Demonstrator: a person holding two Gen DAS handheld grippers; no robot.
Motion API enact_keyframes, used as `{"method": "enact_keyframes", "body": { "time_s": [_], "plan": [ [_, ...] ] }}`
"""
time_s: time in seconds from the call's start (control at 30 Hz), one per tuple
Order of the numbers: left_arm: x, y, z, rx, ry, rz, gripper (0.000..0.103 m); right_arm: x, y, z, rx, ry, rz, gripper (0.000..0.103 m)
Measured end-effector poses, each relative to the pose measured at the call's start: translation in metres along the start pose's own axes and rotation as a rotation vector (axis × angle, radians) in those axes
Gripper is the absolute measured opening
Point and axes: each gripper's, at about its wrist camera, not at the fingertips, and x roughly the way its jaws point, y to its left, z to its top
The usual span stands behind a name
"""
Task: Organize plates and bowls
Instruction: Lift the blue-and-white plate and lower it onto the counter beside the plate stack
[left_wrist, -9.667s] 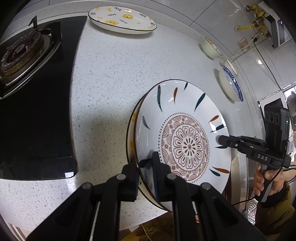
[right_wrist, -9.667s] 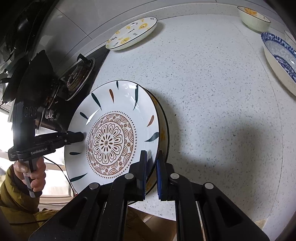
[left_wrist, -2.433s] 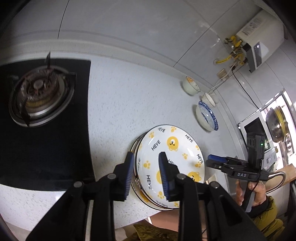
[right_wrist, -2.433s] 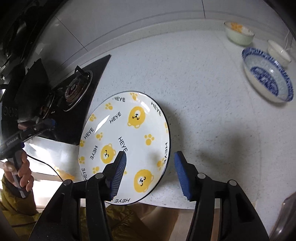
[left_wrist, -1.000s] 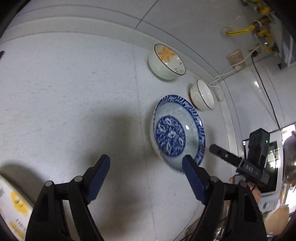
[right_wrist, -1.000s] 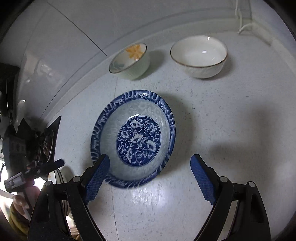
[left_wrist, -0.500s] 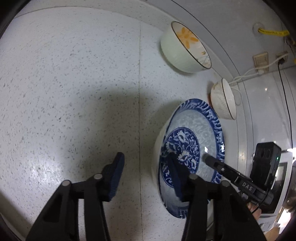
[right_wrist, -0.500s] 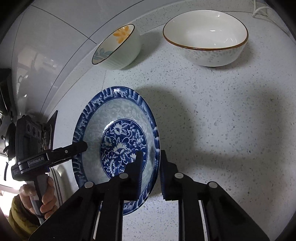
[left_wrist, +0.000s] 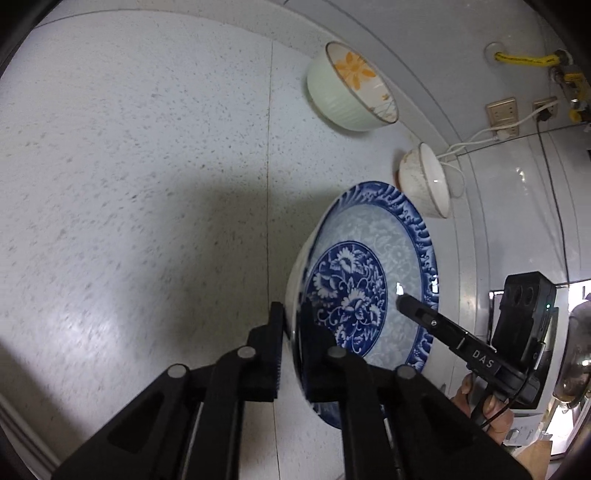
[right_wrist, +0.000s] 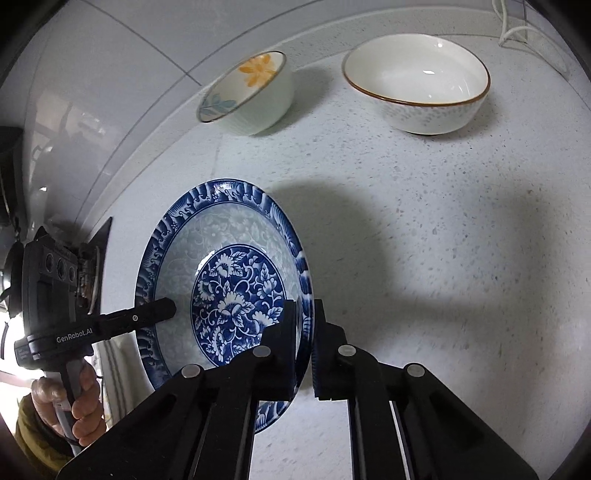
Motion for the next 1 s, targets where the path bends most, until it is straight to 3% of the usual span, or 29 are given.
{"method": "enact_keyframes", "body": {
  "time_s": [0.13,0.3,0.5,0.7,1.0],
  "plan": [
    [-0.042,-0.001,-0.023,0.030,-0.018,-0.015,0.008,-0.026,0.025,-0.022,-0.026,-0.029,0.008,0.008],
    [-0.072,0.012,-0.060,0.029,0.015,-0.039,0.008,-0.045,0.051,-0.063,-0.040,-0.039,0.000,0.008],
    [-0.055,0.035,-0.097,0.039,0.092,-0.035,0.008,-0.028,0.049,-0.105,-0.004,0.019,-0.024,0.008],
    [-0.025,0.053,-0.117,0.021,0.148,-0.003,0.008,0.001,0.031,-0.120,0.047,0.085,-0.031,0.008],
    [-0.023,0.053,-0.119,0.064,0.098,0.045,0.008,0.004,0.025,-0.131,0.044,0.102,0.000,0.008]
  ]
}}
